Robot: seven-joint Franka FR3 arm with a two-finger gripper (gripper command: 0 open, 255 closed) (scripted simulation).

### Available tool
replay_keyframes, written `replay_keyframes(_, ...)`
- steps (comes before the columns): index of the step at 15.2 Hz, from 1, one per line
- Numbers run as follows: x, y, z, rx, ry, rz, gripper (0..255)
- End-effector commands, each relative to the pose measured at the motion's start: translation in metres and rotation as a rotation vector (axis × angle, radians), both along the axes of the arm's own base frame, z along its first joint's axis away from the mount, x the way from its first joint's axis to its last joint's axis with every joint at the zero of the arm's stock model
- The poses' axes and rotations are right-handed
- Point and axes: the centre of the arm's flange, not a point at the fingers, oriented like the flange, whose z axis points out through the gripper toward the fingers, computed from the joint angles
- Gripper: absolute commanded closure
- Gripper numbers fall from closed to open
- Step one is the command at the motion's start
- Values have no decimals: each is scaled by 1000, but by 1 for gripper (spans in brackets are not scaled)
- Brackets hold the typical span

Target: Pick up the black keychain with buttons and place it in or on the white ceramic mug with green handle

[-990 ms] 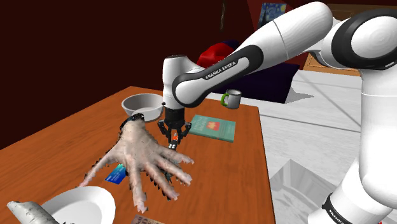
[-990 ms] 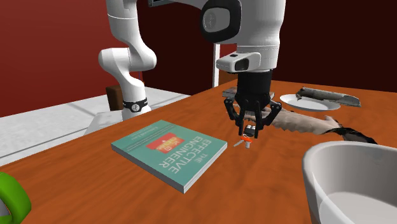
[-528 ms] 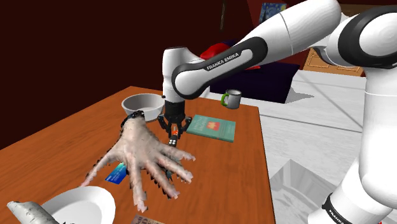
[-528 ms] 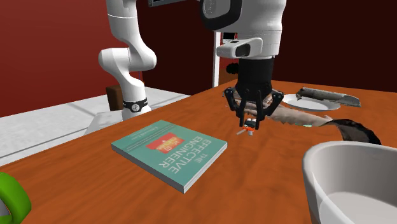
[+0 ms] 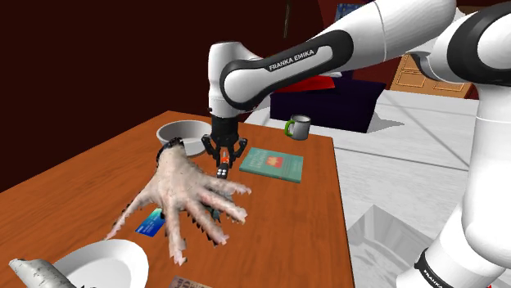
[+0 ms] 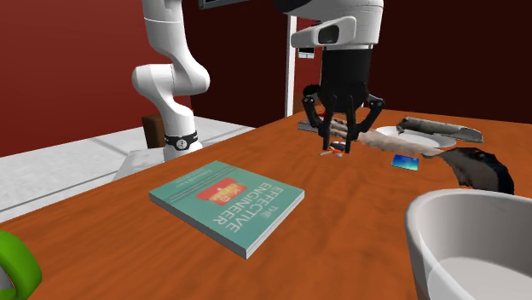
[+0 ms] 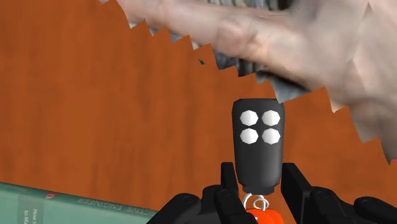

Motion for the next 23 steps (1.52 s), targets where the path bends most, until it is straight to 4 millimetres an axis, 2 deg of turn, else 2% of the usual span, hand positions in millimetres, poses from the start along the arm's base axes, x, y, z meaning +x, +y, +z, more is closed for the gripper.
replay_keyframes(1,0,0,10,0,0,0,255)
replay_keyframes(19,0,0,104,0,0,0,255)
replay_keyframes(23,11,-51,105,0,0,0,255)
